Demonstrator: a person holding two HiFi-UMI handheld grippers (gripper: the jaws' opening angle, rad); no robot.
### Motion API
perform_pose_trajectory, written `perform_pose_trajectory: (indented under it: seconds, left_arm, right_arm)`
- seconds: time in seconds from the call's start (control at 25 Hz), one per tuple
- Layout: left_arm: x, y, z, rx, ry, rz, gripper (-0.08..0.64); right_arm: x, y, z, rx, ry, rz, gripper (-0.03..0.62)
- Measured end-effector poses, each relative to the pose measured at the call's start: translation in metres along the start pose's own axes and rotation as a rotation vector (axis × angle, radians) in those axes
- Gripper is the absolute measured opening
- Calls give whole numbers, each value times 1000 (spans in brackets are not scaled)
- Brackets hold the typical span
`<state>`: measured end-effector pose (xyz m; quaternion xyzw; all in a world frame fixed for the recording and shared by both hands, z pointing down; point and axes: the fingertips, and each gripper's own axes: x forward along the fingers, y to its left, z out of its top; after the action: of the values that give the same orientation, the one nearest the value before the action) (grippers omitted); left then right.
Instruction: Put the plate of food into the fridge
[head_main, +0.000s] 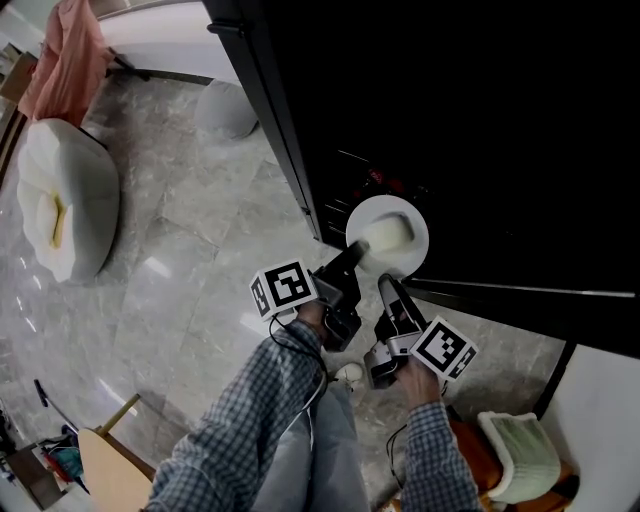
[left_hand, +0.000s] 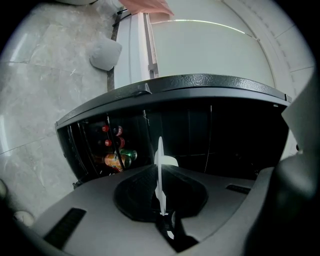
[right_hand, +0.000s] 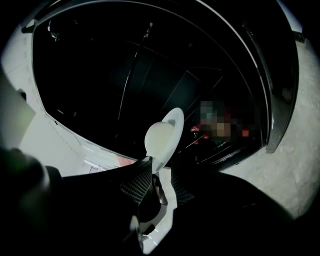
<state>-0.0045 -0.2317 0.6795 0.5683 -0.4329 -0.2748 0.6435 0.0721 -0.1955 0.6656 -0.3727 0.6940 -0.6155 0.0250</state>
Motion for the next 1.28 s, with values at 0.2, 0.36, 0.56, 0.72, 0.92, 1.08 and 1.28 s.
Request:
perform_pose_trajectory:
  seconds: [0.2,0.36,0.56,0.72,0.92,1.08,1.28]
  left_arm:
    - [3,4,-2,-4,8,8,21]
    - [3,4,-2,-7,9,2,21]
    - [4,6,-2,-12,20,26,21]
    - [6,2,-5,10,53,29,21]
    - [5,-4,-7,38,93,6,56]
    - [-1,-3,-15,63,147,-10,72]
    - [-10,-2,-20,54,159,-11,72]
  right_arm:
    - [10,-2,-3,39,-18,1,100]
    - [13,-3,0,62,-42,-7,98]
    - [13,-5,2,169,-75,17,64]
    - [13,-7,7,217,-102,30,54]
    - [16,-9,16,241,-130,32,46]
    - [21,-9,21,241,-151,28,38]
    - [28,-7,27,250,-173,33,34]
